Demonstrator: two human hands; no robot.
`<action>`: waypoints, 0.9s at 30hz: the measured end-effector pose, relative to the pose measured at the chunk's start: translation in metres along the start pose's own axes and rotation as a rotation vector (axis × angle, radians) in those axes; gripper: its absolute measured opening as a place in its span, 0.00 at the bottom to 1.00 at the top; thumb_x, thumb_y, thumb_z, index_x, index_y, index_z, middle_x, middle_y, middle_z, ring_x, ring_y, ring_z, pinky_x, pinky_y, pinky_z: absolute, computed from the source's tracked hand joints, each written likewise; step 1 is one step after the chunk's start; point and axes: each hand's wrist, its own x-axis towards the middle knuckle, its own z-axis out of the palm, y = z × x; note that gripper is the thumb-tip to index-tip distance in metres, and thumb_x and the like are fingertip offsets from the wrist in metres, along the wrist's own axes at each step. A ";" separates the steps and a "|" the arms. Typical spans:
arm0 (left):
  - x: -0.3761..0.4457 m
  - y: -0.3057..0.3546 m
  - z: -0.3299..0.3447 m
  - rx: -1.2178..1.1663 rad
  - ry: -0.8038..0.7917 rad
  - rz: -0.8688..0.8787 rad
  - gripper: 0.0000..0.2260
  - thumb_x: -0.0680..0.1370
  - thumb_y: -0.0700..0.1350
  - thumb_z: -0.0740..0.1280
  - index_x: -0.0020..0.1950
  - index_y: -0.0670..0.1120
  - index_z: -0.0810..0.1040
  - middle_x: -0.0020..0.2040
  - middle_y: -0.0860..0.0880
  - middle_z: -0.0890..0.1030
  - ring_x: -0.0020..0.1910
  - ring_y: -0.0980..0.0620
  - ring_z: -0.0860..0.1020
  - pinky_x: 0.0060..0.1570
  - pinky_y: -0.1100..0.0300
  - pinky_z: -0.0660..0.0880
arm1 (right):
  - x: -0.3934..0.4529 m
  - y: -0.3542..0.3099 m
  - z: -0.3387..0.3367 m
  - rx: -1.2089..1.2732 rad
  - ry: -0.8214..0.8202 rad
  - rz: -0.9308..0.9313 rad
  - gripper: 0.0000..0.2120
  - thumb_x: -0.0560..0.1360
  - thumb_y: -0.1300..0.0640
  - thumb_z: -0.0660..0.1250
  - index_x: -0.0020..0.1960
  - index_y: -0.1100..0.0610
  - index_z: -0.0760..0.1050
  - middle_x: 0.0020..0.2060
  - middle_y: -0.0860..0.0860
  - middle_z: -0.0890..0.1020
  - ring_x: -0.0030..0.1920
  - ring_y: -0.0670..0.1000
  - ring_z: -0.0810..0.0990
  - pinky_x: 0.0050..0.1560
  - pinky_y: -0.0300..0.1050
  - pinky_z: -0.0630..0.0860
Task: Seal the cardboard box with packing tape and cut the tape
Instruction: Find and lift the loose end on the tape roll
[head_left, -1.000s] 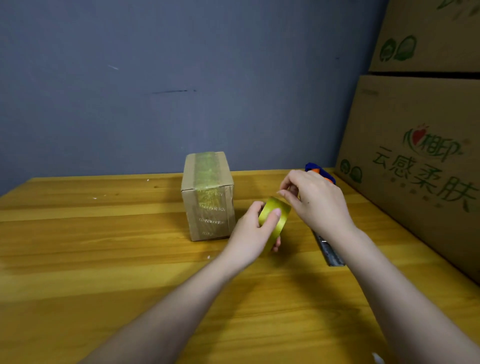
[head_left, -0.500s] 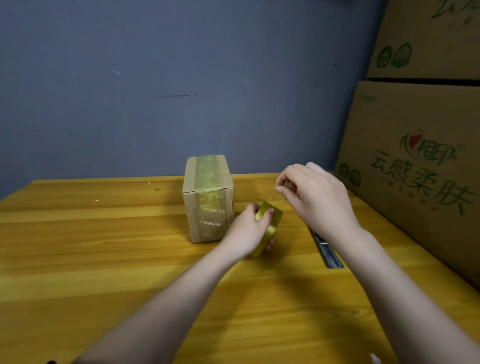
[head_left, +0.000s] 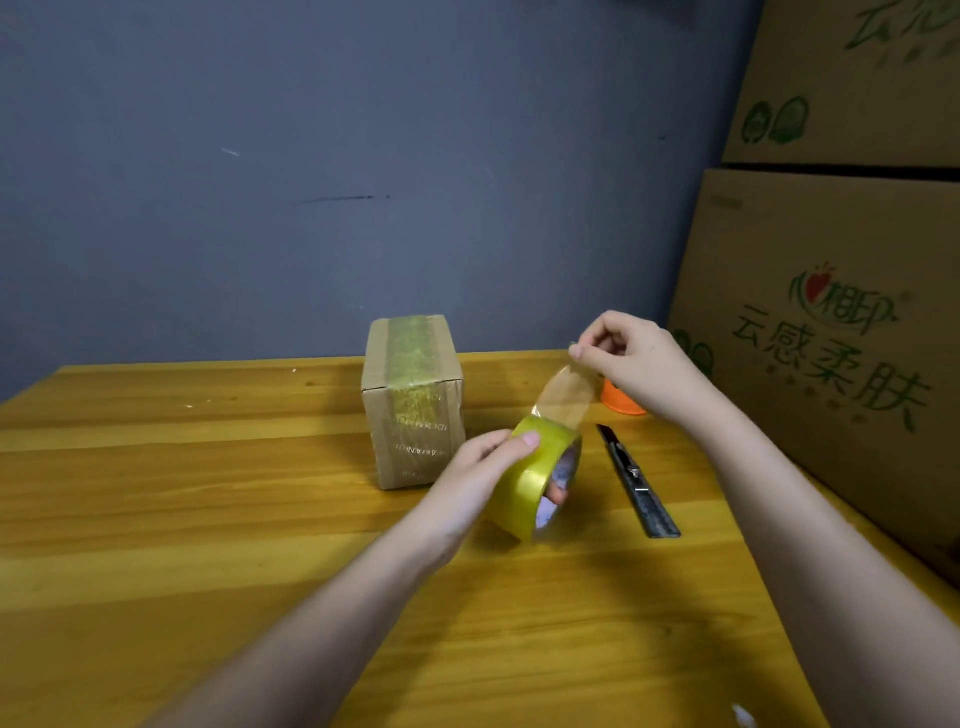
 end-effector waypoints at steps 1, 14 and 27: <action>-0.003 0.001 -0.001 0.017 -0.013 0.025 0.13 0.79 0.45 0.60 0.50 0.36 0.77 0.35 0.42 0.83 0.34 0.50 0.82 0.33 0.63 0.77 | 0.000 0.003 0.000 0.023 -0.021 0.012 0.06 0.73 0.52 0.69 0.42 0.55 0.77 0.36 0.50 0.80 0.37 0.46 0.75 0.44 0.49 0.75; 0.003 0.001 0.000 0.916 0.175 0.155 0.10 0.76 0.60 0.59 0.49 0.54 0.68 0.36 0.49 0.83 0.27 0.51 0.81 0.41 0.53 0.79 | -0.016 -0.006 0.011 -0.376 0.205 -0.204 0.05 0.76 0.48 0.65 0.46 0.49 0.75 0.38 0.42 0.76 0.41 0.46 0.75 0.37 0.44 0.74; 0.024 -0.004 0.003 0.200 0.234 -0.093 0.13 0.80 0.51 0.60 0.52 0.41 0.71 0.28 0.44 0.76 0.21 0.49 0.74 0.26 0.60 0.73 | -0.037 -0.025 0.010 -0.509 0.422 -0.640 0.10 0.79 0.52 0.61 0.47 0.56 0.77 0.40 0.50 0.81 0.39 0.51 0.78 0.34 0.47 0.75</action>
